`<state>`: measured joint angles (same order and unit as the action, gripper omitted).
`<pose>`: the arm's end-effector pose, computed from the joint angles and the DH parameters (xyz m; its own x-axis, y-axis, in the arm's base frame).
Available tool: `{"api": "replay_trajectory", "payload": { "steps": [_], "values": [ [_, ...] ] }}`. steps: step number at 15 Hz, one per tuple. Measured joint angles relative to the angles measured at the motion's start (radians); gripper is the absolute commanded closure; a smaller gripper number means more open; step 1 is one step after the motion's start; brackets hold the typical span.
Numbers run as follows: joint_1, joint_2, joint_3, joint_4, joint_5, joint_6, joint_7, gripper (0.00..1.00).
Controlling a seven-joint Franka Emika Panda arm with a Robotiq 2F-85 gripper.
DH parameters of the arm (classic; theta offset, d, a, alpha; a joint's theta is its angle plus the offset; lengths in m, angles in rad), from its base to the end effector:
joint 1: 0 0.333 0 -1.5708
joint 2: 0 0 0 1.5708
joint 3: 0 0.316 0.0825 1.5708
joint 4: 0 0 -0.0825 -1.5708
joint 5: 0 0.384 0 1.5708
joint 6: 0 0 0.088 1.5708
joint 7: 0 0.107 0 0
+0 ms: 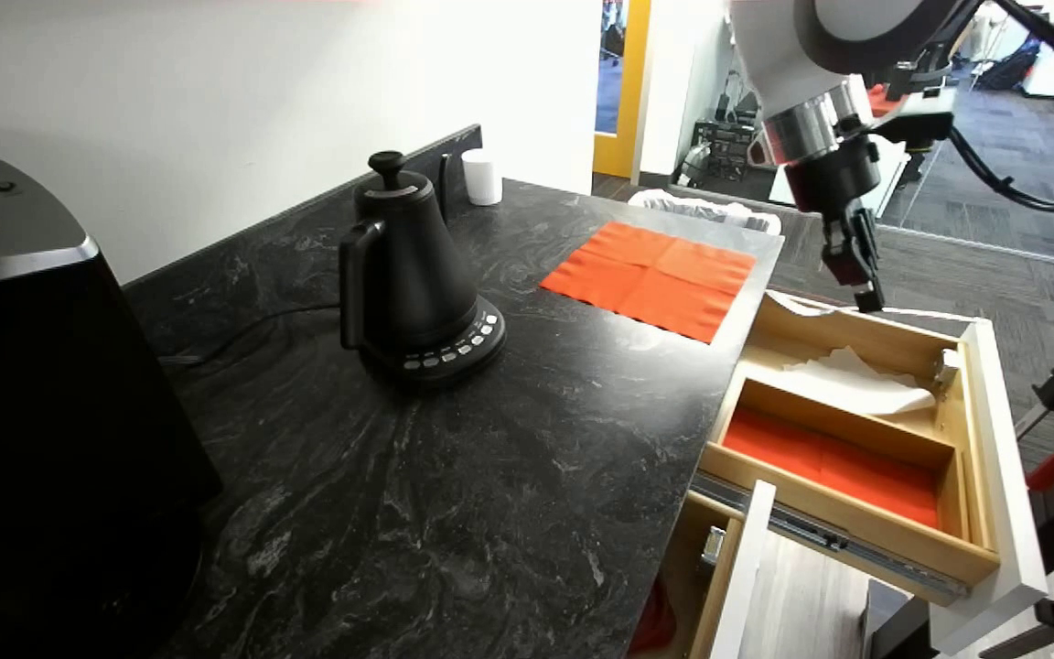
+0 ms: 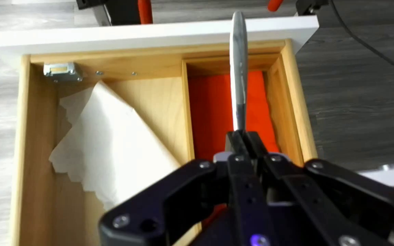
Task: Put the fork in the left compartment of the drawer
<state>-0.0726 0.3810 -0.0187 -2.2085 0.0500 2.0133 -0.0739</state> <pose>0.4795 -0.0414 0.1744 0.8399 -0.0269 -0.5420 -0.0703 -0.9958 -0.0595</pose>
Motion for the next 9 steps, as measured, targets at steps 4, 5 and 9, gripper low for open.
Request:
{"api": "replay_trajectory", "payload": {
  "steps": [4, 5, 9],
  "values": [
    [0.015, -0.089, 0.011, -0.169, 0.01, 0.047, 0.0, 0.98],
    [0.016, -0.102, 0.011, -0.199, 0.01, 0.071, 0.0, 0.98],
    [0.016, -0.126, 0.01, -0.279, 0.01, 0.181, -0.006, 0.98]
  ]
}}
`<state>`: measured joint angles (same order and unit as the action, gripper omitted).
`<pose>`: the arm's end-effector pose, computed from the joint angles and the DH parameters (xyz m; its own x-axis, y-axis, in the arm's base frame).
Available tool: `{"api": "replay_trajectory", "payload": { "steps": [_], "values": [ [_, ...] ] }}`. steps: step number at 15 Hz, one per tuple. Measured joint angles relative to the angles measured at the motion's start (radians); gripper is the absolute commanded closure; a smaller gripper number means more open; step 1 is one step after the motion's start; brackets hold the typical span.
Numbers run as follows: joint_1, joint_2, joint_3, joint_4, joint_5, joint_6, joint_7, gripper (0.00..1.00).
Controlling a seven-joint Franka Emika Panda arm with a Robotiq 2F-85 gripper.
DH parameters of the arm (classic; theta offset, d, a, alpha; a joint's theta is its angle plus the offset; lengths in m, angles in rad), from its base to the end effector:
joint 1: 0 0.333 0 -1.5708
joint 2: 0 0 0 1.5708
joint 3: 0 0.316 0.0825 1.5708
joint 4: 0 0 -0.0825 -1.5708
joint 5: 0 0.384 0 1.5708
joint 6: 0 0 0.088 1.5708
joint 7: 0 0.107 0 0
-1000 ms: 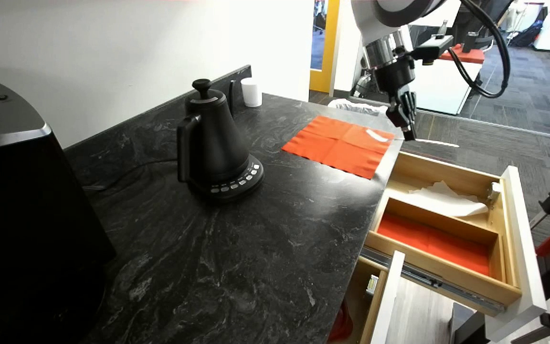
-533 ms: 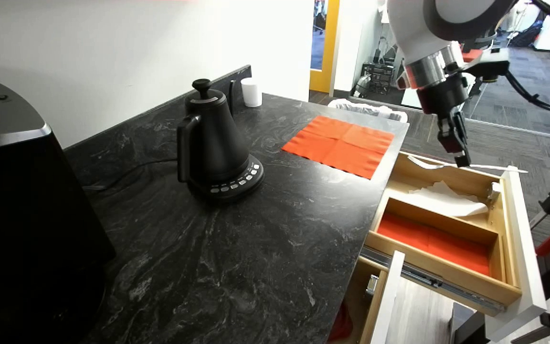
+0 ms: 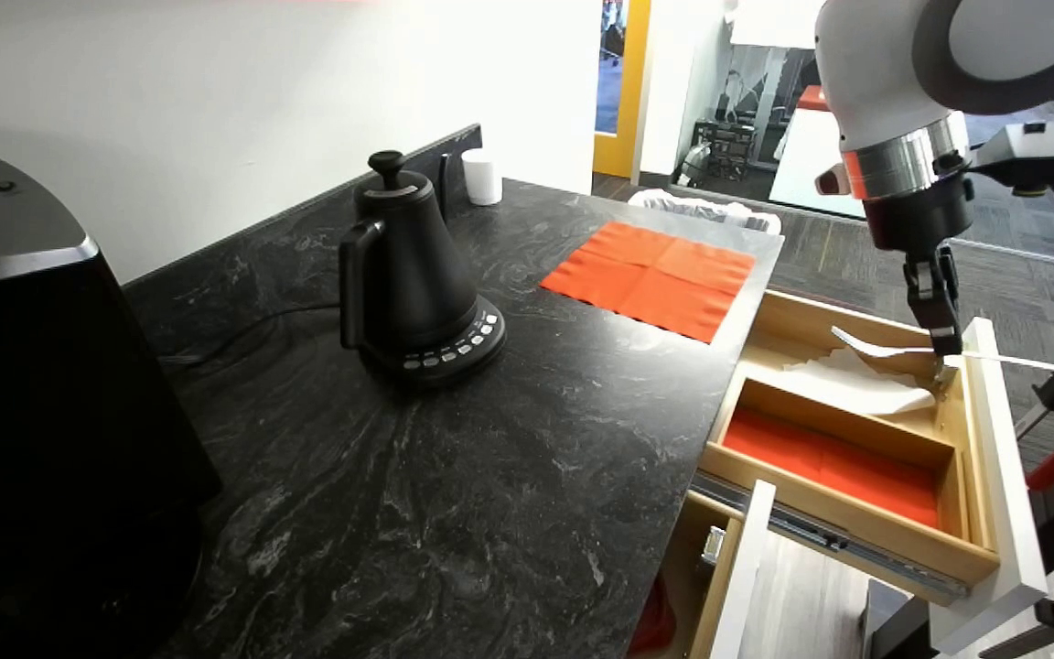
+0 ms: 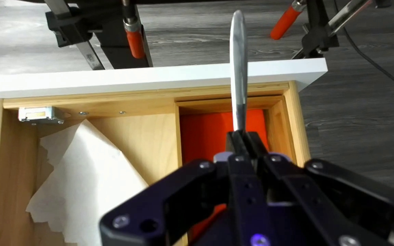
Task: Put the fork in the left compartment of the drawer
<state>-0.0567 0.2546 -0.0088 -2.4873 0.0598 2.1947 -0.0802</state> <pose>0.4036 -0.0246 0.1593 0.8557 -0.0118 -0.5173 -0.0516 -0.9967 -0.0627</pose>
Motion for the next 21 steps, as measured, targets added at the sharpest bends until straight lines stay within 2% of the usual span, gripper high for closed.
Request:
{"api": "replay_trajectory", "payload": {
  "steps": [8, 21],
  "values": [
    [0.0, 0.005, 0.0, -0.078, -0.016, 0.231, -0.043, 0.98],
    [0.0, 0.02, 0.001, -0.187, -0.026, 0.47, -0.06, 0.98]
  ]
}}
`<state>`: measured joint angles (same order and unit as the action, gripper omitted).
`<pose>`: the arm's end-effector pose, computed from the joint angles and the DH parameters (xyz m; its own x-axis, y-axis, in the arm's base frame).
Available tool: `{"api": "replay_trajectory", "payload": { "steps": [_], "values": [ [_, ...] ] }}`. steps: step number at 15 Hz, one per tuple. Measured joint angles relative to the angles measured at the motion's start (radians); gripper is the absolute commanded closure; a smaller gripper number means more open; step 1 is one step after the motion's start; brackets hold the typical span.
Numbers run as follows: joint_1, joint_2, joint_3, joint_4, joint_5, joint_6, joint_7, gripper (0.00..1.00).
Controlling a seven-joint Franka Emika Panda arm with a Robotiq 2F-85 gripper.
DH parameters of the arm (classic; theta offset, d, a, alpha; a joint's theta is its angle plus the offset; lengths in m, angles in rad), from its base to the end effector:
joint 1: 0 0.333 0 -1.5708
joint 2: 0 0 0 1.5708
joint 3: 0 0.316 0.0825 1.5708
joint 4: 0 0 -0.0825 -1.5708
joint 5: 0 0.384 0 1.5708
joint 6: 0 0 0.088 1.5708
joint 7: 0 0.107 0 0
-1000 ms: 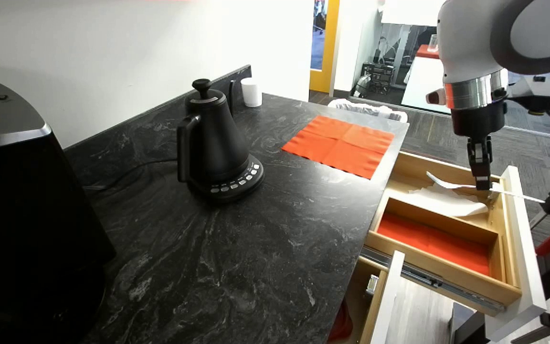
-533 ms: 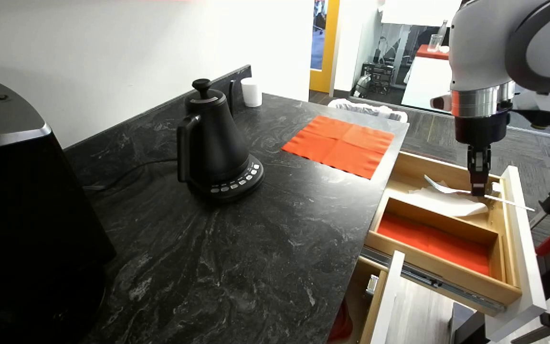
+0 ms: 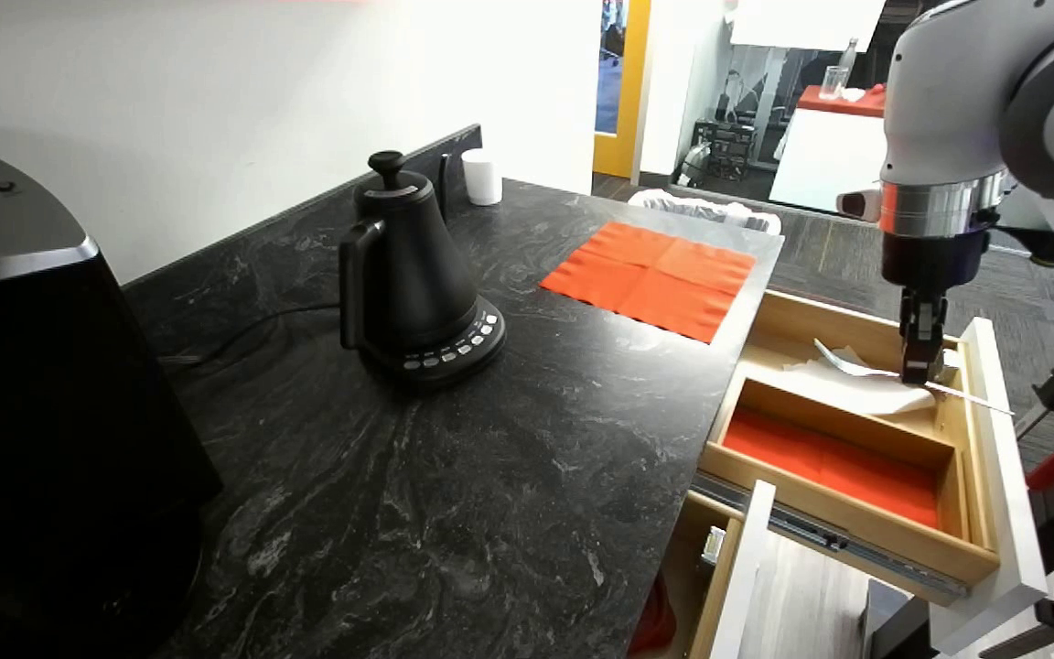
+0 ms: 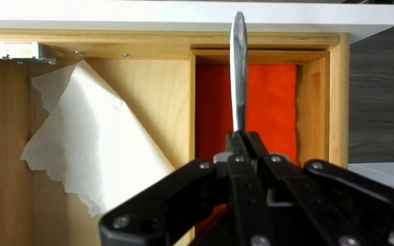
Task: Put the fork in the left compartment of the drawer
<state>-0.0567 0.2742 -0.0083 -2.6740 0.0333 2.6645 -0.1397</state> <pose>0.3734 -0.0256 0.1265 0.9598 0.0473 -0.2766 0.0368 -0.9984 -0.0431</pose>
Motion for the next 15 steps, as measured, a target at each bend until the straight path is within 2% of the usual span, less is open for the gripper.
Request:
{"api": "replay_trajectory", "payload": {
  "steps": [9, 15],
  "values": [
    [0.0, 0.0, 0.0, 0.005, -0.035, 0.038, 0.0, 0.98],
    [0.001, 0.012, 0.001, 0.063, -0.047, 0.037, -0.001, 0.98]
  ]
}}
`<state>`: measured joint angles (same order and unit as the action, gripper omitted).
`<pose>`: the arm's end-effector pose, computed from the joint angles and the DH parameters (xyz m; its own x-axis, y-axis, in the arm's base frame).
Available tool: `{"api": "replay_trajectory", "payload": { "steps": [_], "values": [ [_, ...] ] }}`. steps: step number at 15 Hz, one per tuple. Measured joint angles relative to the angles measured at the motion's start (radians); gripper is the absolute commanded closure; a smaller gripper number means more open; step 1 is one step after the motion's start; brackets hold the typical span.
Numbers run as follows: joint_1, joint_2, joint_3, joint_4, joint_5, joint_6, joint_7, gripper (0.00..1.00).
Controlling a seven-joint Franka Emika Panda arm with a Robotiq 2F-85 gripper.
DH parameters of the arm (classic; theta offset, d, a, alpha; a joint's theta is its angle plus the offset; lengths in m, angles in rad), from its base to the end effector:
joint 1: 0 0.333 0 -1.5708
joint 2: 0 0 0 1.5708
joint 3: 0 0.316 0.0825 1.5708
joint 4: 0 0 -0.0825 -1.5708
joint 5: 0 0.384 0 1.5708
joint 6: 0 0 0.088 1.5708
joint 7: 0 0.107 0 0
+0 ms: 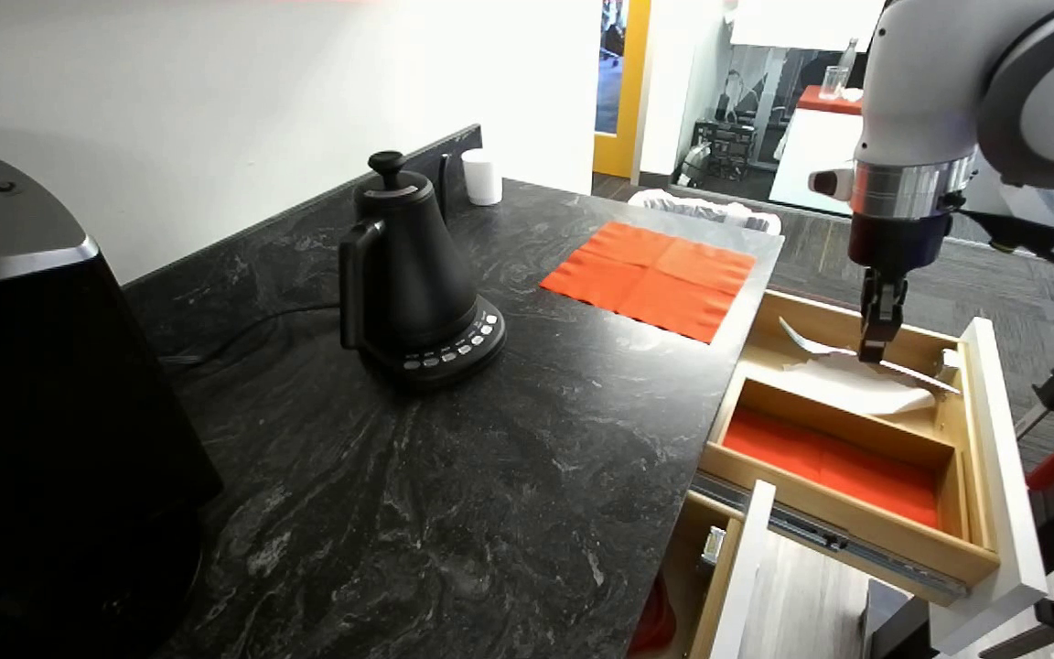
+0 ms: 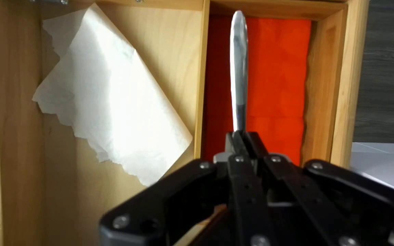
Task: Put the fork in the left compartment of the drawer
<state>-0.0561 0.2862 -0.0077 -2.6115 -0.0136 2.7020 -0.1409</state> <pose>0.4058 -0.0258 0.1381 0.9770 0.0904 -0.1933 0.0878 -0.9959 -0.0219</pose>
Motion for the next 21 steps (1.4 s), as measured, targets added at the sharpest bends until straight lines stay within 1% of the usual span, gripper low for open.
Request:
{"api": "replay_trajectory", "payload": {
  "steps": [8, 16, 17, 18, 20, 21],
  "values": [
    [-0.001, 0.07, 0.003, 0.071, 0.002, -0.001, -0.008, 0.98],
    [-0.011, 0.098, 0.008, 0.087, 0.004, -0.008, -0.011, 0.98],
    [-0.012, 0.098, 0.008, 0.087, 0.005, -0.01, -0.011, 0.91],
    [-0.013, 0.098, 0.008, 0.087, 0.005, -0.013, -0.011, 0.68],
    [-0.013, 0.098, 0.008, 0.089, 0.008, -0.024, -0.011, 0.64],
    [-0.013, 0.098, 0.008, 0.09, 0.009, -0.029, -0.011, 0.57]
  ]
}}
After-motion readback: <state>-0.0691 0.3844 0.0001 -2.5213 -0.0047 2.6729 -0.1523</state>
